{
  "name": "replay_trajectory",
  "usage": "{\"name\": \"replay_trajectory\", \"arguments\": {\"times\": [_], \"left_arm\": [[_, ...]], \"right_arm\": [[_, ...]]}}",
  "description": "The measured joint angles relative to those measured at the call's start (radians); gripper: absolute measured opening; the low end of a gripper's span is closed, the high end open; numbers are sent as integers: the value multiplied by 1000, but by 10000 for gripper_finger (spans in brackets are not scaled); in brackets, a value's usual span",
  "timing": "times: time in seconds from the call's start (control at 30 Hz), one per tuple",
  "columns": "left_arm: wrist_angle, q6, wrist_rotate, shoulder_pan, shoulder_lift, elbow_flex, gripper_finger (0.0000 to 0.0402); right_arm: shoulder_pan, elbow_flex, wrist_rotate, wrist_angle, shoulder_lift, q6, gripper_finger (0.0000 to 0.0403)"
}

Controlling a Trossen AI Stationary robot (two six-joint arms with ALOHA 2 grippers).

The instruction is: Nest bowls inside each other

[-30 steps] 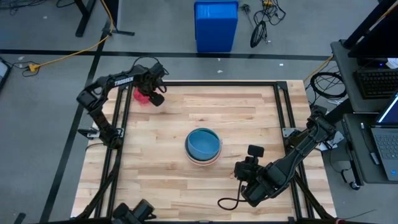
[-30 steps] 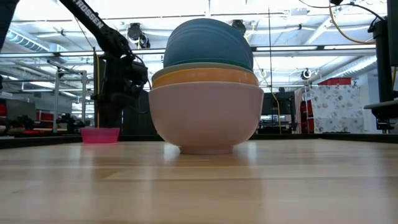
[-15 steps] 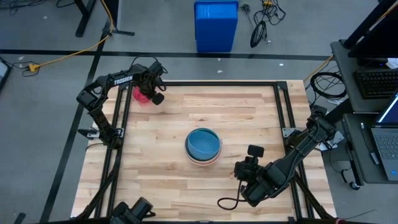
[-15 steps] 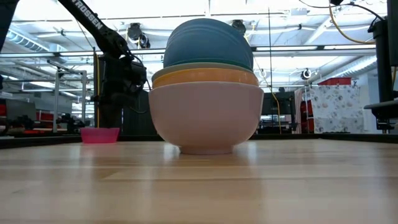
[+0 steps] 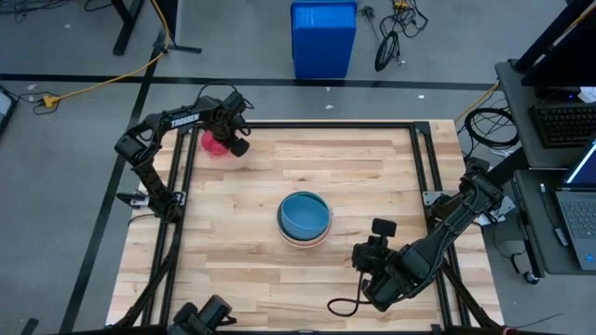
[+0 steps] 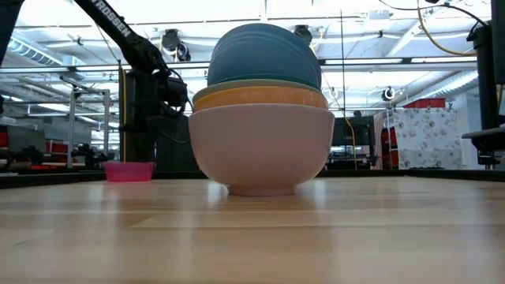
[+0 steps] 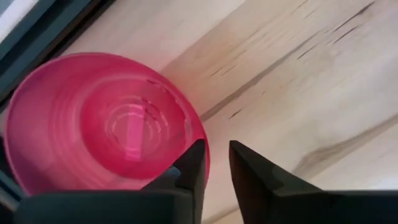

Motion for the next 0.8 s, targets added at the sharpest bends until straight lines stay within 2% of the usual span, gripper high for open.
{"name": "replay_trajectory", "arguments": {"times": [0.13, 0.27, 0.37, 0.5, 0.67, 0.8], "left_arm": [[3, -19, 1, -10, 37, 0, 91], [36, -41, -12, -10, 59, 0, 95], [54, -41, -15, -10, 59, 0, 72], [41, -33, -17, -11, 59, 0, 12], [24, -15, -24, -30, 59, 0, 3], [-82, -35, -23, -81, 40, 0, 1]], "right_arm": [[0, 0, 0, 0, 0, -9, 105], [0, 0, 0, -1, 0, -18, 105], [0, 0, 0, -1, 0, -21, 105], [-1, 0, 0, -1, 0, -33, 105], [-3, 0, 0, -1, 0, -34, 105], [-3, 0, 0, -1, 0, -34, 105]]}}
